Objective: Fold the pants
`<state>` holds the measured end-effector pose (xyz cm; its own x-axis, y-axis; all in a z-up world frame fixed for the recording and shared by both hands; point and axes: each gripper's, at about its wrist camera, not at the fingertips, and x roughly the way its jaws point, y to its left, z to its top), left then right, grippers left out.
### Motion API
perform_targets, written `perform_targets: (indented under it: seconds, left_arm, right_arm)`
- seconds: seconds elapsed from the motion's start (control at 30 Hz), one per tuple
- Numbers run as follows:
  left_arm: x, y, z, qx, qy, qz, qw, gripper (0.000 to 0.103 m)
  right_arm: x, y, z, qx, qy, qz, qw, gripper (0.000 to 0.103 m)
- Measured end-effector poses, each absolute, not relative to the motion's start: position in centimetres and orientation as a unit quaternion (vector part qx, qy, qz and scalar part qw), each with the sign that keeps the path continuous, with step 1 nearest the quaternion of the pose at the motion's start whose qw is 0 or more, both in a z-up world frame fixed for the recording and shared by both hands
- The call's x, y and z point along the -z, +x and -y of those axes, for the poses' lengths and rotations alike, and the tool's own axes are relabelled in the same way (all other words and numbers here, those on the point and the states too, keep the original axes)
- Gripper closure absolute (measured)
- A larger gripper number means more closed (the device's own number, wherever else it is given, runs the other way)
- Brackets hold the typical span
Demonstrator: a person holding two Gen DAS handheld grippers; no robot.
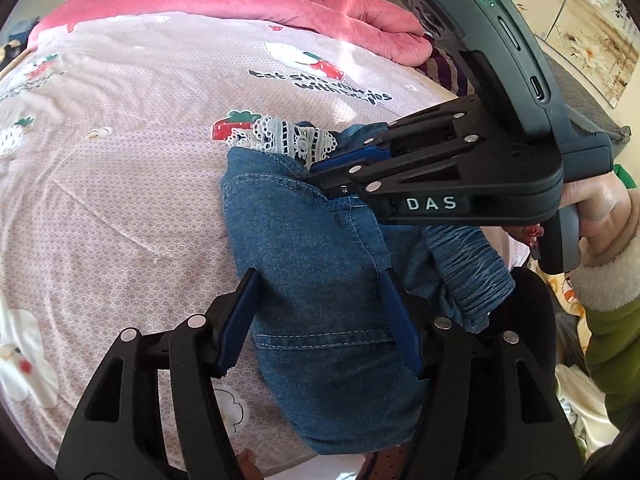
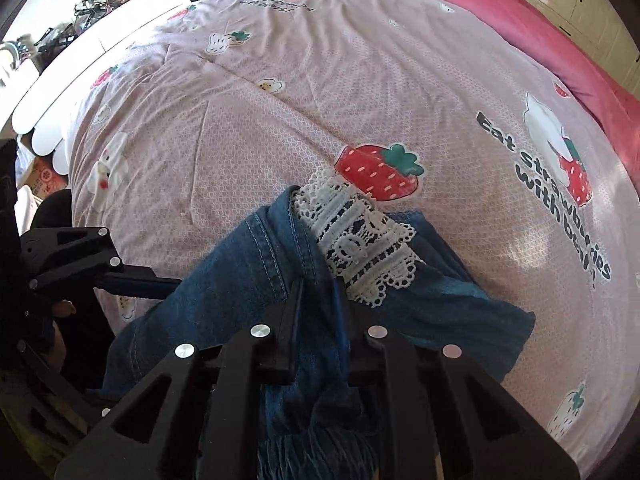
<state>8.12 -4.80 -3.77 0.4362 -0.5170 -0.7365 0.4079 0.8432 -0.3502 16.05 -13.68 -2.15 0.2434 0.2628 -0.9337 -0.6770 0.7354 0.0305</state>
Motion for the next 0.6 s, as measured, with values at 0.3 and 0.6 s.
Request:
perform_targets:
  seconds: [0.3, 0.6]
  left_arm:
    - [3.7, 8.0, 4.5, 0.274, -0.060, -0.454, 0.846, 0.050]
    - [3.4, 7.7, 4.9, 0.272, -0.056, -0.448, 0.850, 0.050]
  right_arm:
    - [2.4, 15.4, 12.7, -0.287, -0.227, -0.503, 0.783, 0.100]
    - [2.0, 16.0, 11.8, -0.248, -0.301, -0.458, 0.799, 0.101]
